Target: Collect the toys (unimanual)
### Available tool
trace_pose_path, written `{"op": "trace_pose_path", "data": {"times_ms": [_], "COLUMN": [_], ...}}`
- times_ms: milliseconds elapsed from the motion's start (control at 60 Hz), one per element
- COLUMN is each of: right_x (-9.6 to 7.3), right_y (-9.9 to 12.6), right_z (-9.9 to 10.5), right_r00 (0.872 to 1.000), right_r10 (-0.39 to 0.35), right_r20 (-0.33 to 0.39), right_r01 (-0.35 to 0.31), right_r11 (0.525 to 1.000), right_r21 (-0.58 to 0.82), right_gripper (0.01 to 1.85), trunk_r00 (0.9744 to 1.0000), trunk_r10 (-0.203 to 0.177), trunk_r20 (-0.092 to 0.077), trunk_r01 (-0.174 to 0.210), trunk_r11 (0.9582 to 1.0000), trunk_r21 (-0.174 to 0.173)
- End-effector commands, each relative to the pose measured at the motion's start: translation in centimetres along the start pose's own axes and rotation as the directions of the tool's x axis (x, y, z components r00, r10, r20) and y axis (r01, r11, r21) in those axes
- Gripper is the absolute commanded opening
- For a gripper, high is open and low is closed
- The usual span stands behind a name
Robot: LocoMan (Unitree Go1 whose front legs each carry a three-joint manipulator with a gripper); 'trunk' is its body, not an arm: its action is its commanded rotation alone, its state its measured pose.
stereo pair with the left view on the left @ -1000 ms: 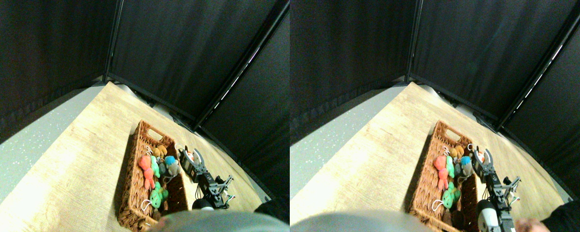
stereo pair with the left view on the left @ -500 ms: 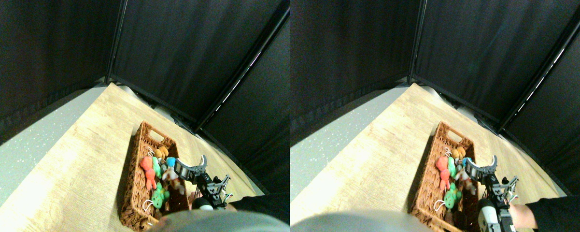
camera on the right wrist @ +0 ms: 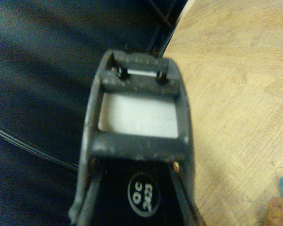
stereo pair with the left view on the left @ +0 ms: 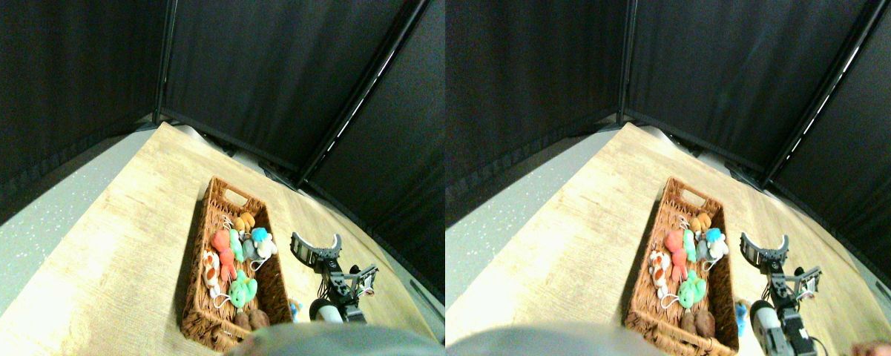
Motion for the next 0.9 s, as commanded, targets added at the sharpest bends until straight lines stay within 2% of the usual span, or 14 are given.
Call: {"op": "trace_pose_path", "data": {"times_ms": [17,167,283,417,483,617,900], "right_x": [0.0,-1.0,-2.0,-3.3,-3.7,-3.9,-4.4], "right_y": [0.1,-1.3,-2.6,-3.8,-4.3,-4.8,-5.2], "right_z": [2.2,3.2,3.2,2.7,2.5,2.0,0.9], "right_r00": [0.997,0.994,0.995,0.994,0.993,0.992,0.981], "right_r10": [0.054,0.031,0.028,-0.017,-0.042,-0.049,-0.119], "right_r20": [0.049,0.109,0.099,0.106,0.107,0.116,0.152], "right_r01": [-0.056,-0.041,-0.043,-0.002,0.022,0.029,0.087], "right_r11": [0.998,0.995,0.987,0.984,0.983,0.986,0.975], "right_r21": [0.033,0.09,0.155,0.178,0.181,0.166,0.203], "right_gripper": [0.81,0.78,0.72,0.72,0.75,0.81,0.85], "trunk_r00": [0.9997,0.9991,0.9989,0.9987,0.9988,0.9987,0.9991], "trunk_r10": [-0.016,-0.033,-0.029,-0.03,-0.03,-0.027,-0.015], "trunk_r20": [-0.018,-0.028,-0.037,-0.042,-0.04,-0.042,-0.038], "trunk_r01": [0.017,0.034,0.031,0.032,0.033,0.03,0.017], "trunk_r11": [0.9993,0.9976,0.9973,0.997,0.9971,0.9979,0.9993], "trunk_r21": [0.034,0.059,0.066,0.07,0.069,0.058,0.033]}}
